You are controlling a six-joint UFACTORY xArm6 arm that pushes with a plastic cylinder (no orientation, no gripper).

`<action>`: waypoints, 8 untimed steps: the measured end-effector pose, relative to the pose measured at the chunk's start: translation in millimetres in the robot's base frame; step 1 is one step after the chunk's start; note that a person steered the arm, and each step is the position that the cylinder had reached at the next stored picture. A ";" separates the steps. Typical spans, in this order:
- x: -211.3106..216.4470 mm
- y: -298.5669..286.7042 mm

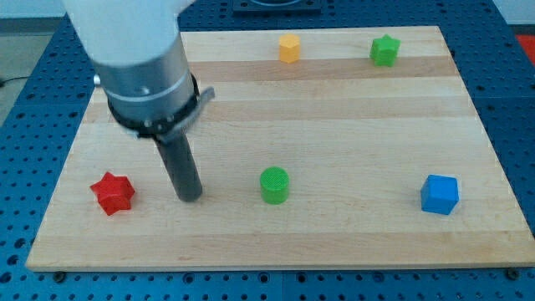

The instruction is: Move the red star to the bottom side of the red circle

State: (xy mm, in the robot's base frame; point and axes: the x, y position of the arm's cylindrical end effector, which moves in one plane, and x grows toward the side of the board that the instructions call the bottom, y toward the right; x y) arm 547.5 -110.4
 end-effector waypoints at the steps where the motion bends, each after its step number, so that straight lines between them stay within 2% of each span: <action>1: 46.6 -16.2; 2: 62.2 -52.6; 3: 51.7 -96.9; 8: -71.1 -103.9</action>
State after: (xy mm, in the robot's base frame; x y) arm 476.4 -214.3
